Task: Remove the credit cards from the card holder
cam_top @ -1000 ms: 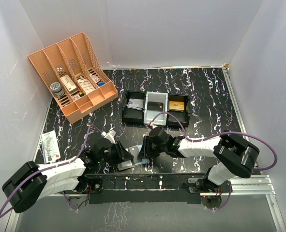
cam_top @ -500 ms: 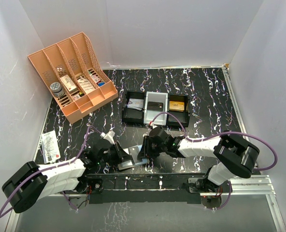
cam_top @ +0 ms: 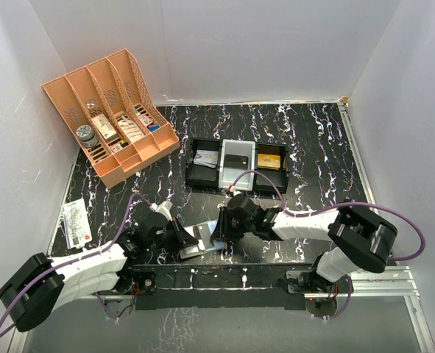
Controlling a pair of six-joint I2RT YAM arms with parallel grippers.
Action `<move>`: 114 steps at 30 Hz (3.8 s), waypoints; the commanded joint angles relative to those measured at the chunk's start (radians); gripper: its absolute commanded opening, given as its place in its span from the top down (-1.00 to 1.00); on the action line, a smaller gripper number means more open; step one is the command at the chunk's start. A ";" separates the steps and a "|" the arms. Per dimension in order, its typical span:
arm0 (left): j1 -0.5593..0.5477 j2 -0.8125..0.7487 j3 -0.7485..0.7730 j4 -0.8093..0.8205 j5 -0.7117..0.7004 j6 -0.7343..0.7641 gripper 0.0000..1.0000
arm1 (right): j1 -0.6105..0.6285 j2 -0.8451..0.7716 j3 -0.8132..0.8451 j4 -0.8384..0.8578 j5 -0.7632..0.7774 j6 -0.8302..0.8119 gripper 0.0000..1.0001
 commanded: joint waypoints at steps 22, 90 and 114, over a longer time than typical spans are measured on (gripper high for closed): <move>-0.003 -0.045 0.041 -0.091 -0.019 0.004 1.00 | 0.000 0.028 0.098 0.043 -0.094 -0.100 0.14; -0.001 -0.224 0.179 -0.031 0.072 0.181 1.00 | -0.382 -0.482 -0.192 0.340 -0.359 0.078 -0.92; 0.000 -0.147 0.100 0.430 0.158 -0.034 1.00 | -0.336 -0.211 -0.221 0.785 -0.653 0.212 0.19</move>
